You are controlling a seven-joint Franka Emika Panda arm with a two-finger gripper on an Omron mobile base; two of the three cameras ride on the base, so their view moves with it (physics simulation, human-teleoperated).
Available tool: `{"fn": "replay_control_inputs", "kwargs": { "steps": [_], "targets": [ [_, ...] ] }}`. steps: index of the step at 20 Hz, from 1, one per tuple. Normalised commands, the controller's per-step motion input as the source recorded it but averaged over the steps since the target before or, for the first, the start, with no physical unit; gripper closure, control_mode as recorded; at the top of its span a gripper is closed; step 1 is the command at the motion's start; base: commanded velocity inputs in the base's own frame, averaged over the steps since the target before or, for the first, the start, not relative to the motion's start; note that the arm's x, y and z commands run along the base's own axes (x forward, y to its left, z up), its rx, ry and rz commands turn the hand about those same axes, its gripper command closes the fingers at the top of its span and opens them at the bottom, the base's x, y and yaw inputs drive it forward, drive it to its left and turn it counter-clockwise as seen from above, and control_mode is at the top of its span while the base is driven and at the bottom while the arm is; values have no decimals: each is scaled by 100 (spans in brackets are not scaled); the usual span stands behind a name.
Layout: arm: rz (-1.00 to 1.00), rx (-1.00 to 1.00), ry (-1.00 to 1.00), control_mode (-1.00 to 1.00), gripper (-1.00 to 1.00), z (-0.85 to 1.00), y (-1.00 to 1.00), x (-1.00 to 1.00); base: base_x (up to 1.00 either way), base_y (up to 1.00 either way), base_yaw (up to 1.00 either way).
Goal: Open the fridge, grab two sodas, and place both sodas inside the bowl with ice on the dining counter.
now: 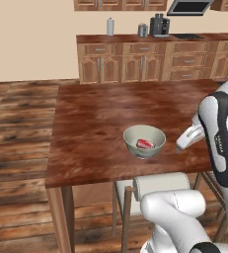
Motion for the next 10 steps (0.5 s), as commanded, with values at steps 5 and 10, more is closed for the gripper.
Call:
{"fn": "replay_control_inputs", "kwargs": {
  "steps": [5, 10],
  "targets": [
    [-30, -6, -5, -100, -100, 0, 37, -62, 0, 0, 0],
    [-25, -6, -14, -100, -100, 7, 36, -67, 0, 0, 0]
  ]
}}
